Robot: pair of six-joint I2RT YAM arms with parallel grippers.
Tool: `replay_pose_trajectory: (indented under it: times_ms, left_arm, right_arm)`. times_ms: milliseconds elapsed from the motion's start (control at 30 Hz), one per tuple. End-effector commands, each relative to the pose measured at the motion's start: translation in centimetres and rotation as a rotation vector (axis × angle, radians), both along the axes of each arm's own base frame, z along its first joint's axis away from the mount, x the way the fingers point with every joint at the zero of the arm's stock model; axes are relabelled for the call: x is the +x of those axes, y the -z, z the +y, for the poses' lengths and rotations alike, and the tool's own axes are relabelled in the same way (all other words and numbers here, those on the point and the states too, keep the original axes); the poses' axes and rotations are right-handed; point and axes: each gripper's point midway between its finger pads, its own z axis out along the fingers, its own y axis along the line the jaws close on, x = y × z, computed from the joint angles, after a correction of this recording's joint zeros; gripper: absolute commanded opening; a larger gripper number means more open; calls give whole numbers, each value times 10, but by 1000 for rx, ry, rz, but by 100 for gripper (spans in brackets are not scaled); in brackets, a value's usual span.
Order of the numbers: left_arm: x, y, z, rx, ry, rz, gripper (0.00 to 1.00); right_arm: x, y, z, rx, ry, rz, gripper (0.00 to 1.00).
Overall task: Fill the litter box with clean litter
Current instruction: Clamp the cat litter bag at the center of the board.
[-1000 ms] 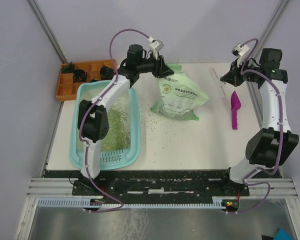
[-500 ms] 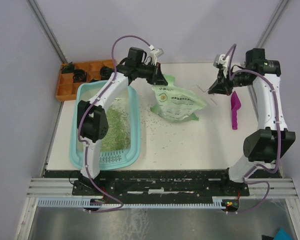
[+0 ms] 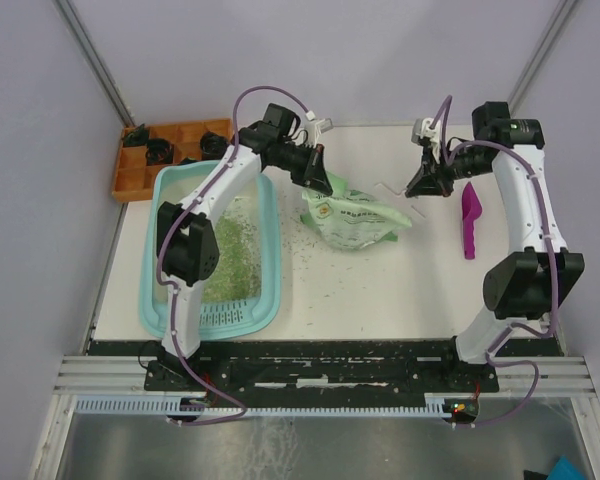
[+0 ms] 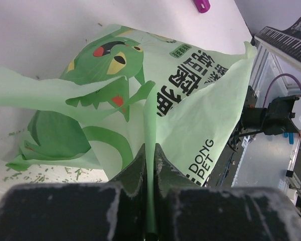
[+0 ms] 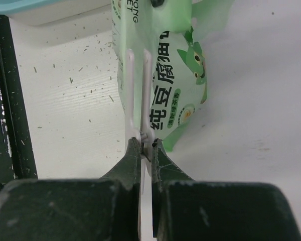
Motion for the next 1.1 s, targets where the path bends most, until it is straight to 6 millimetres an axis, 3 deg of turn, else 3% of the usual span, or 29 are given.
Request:
replay_pose_trajectory:
  times_ms: [0, 133, 300, 467, 867, 1067]
  left_arm:
    - [-5, -18, -2, 8, 22, -52, 3]
    - [3, -20, -1, 24, -6, -74, 3]
    - [11, -22, 2, 51, -39, -106, 3]
    - [9, -20, 1, 47, -33, -96, 3]
    - [3, -28, 5, 52, -41, -98, 3]
    - [4, -26, 6, 61, -51, -93, 3]
  right_arm:
    - [-1, -13, 19, 31, -74, -30, 2]
    - [-16, -8, 25, 21, -125, 68, 2]
    - [-25, -14, 29, 23, -135, 95, 2]
    - [-25, 4, 33, 18, -123, 134, 2]
    - [17, 36, 42, 46, -40, 241, 2]
    - [41, 31, 45, 70, 43, 209, 2]
